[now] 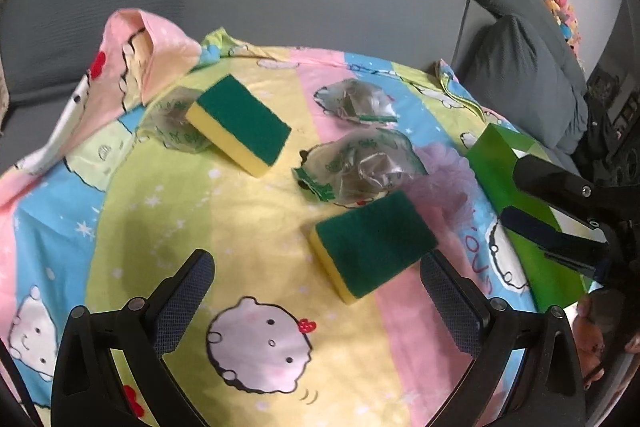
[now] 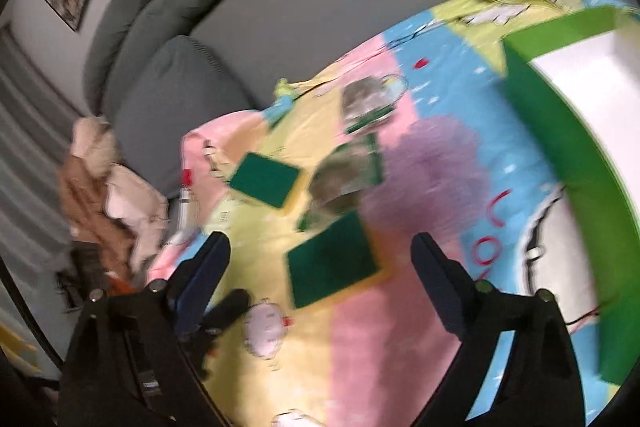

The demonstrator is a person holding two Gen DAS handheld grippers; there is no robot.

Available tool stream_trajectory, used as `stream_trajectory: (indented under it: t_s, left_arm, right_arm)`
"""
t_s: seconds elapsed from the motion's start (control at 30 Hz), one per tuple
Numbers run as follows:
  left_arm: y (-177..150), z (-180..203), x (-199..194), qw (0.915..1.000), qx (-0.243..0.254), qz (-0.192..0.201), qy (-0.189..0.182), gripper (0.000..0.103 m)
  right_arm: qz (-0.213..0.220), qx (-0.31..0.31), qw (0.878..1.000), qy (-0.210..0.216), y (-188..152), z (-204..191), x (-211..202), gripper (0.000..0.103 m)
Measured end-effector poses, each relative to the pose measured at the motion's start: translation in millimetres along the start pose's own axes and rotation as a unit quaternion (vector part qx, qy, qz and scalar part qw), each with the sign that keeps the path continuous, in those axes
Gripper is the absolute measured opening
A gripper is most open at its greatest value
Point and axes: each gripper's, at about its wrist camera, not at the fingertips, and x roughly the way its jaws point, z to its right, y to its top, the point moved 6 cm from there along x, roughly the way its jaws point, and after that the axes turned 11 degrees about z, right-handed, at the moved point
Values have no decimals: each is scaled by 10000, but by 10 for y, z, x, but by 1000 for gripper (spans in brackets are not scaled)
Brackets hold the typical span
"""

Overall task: Organize objects
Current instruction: 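Lower the right gripper onto the nearer green-yellow sponge and grasp it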

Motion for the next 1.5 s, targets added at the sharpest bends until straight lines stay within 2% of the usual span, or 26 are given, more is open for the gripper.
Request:
stream_trajectory:
  t_s: [0.07,0.23,0.3,0.47,0.53,0.63,0.8,1.23,1.37,1.5]
  left_arm:
    - [-21,-8,29,9999,-93,-102,-48,103]
    - [-85,0,72,9996,-77,-254,-19,103]
    - [-97,37,70,9996,-26,-262,-91,102]
    - [-146,76,103,9991,30,-409,-105,92]
    - [-173,73,121,9987,-15,-494,-128,91]
    - [-184,78,131,9983,-70,-548,-197,84]
    - [-214,57,152,9968,-257,-684,-329,82]
    - [-193,-67,115,9936,-708,-678,-566,81]
    - [-204,-58,152,9923,-807,-731,-592,81]
    - [-230,-3,225,9926,-702,-819,-556,81]
  right_arm:
    - [20,38,10000,-33,-16,-20,13,88]
    - [-44,101,9988,-474,-58,51,56,81]
    - [-147,194,9984,-514,-82,74,102,73]
    - [-203,-18,9978,-634,-114,60,148,69]
    - [-266,-59,9976,-629,-138,49,181,67]
    - [-406,-118,9968,-684,-189,48,246,59]
    - [-626,-297,9944,-794,-285,5,348,51]
    - [-763,-294,9938,-755,-323,-69,432,52]
    - [-691,-394,9930,-876,-224,-50,443,52]
    - [-729,-662,9878,-1205,-142,66,562,58]
